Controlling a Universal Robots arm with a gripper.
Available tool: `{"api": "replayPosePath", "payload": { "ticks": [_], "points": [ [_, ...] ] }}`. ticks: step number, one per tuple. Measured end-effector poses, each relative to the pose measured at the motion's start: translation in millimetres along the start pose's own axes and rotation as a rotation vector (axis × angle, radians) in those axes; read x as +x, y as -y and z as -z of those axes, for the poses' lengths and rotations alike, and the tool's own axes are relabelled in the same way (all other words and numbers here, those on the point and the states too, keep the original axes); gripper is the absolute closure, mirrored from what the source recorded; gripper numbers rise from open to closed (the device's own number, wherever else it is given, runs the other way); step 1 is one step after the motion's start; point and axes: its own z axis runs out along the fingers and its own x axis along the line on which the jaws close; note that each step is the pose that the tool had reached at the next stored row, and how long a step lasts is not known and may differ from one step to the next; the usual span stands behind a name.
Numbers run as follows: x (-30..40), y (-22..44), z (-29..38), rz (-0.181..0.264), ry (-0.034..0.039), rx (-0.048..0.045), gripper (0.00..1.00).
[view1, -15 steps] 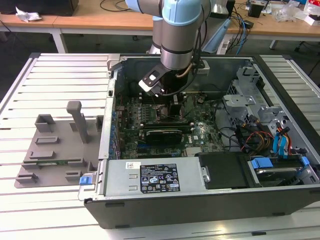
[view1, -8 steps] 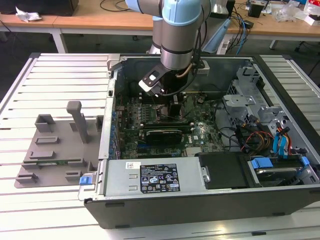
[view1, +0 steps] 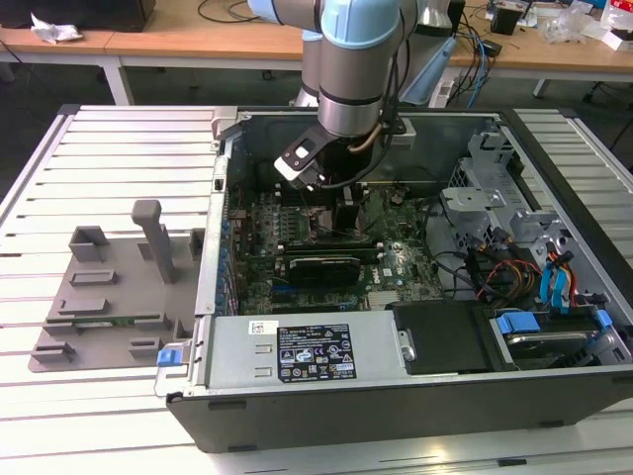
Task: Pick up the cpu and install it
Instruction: 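Place the cpu into insertion slot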
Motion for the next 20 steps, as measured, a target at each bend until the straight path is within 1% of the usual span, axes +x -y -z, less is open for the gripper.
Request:
{"api": "replayPosePath", "payload": {
  "ticks": [5,6,9,10,13,14,15,16,17,19,20],
  "points": [
    [0.0,0.0,0.7,0.000,-0.0001,0.0000,0.38],
    [-0.1,0.1,1.8,0.000,0.0002,0.0002,0.38],
    [0.0,0.0,9.5,0.000,-0.0001,0.0000,0.38],
    [0.6,0.0,13.7,0.000,-0.0003,0.0000,0.39],
    [0.4,-0.1,29.2,0.000,-0.0001,0.0000,0.58],
    [0.1,-0.1,35.4,0.000,-0.0002,-0.0001,0.71],
    [-0.5,-0.1,49.5,0.000,-0.0001,0.0001,0.83],
    [-0.7,-0.2,56.8,0.000,-0.0002,0.0000,0.89],
    [-1.1,-0.1,65.8,0.000,-0.0001,0.0000,0.89],
    [-1.6,-0.2,78.7,0.000,-0.0001,0.0000,0.89],
    [-1.8,-0.2,84.1,0.000,-0.0003,-0.0001,0.89]
  ]
}}
